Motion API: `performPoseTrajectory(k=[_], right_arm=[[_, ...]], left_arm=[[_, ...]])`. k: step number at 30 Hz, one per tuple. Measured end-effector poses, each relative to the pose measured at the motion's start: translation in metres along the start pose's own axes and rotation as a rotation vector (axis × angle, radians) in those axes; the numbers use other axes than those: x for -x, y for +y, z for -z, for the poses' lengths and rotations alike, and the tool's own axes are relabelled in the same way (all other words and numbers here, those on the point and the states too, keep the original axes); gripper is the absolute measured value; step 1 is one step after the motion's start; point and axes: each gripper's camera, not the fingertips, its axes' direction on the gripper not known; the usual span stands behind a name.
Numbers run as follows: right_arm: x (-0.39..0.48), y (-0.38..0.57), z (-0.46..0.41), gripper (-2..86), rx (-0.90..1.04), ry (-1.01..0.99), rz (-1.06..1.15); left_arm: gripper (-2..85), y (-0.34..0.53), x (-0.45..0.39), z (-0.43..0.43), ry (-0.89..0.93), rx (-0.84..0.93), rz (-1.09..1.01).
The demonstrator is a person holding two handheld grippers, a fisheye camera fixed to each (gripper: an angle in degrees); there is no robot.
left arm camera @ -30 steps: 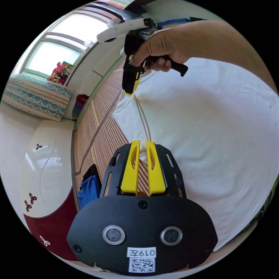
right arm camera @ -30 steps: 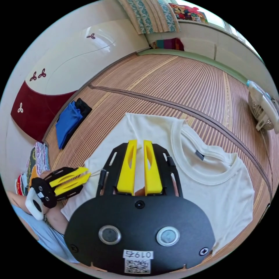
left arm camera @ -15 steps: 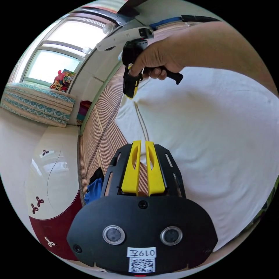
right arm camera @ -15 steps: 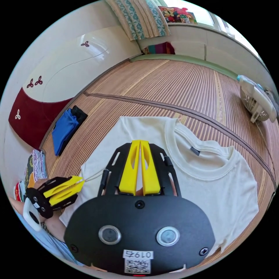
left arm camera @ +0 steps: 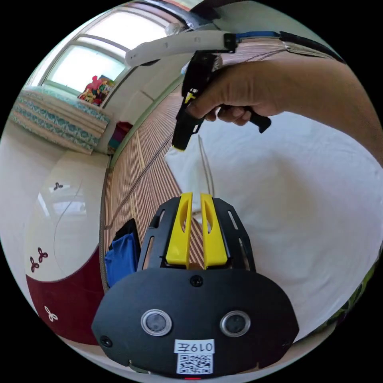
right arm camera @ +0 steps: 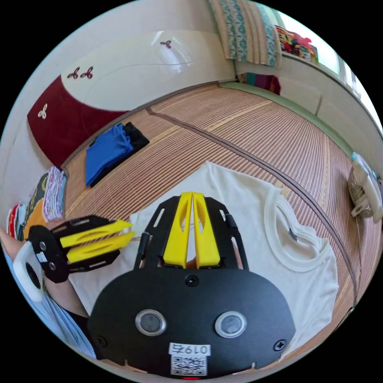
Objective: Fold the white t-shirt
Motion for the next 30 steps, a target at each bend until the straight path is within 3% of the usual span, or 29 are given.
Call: performPoseTrajectory(k=[6,11,14,30], right_arm=[[-0.005,-0.015,-0.013,4.7,-0.008,-0.001,-0.063],[-0.010,-0.044,-0.029,4.4,0.031,-0.001,-0.085],[-0.002,-0.057,-0.042,4.3,0.075,0.026,-0.066],[0.022,-0.051,-0.074,-1.0,0.119,0.094,-0.076]], left_arm=[[1.3,0.027,0.047,-0.037,0.026,0.056,0.251],[1.2,0.056,0.088,-0.089,0.343,0.138,0.473],[1.2,0.071,0.103,-0.113,0.408,0.171,0.536],[1.2,0.106,0.125,-0.175,0.470,0.187,0.536]])
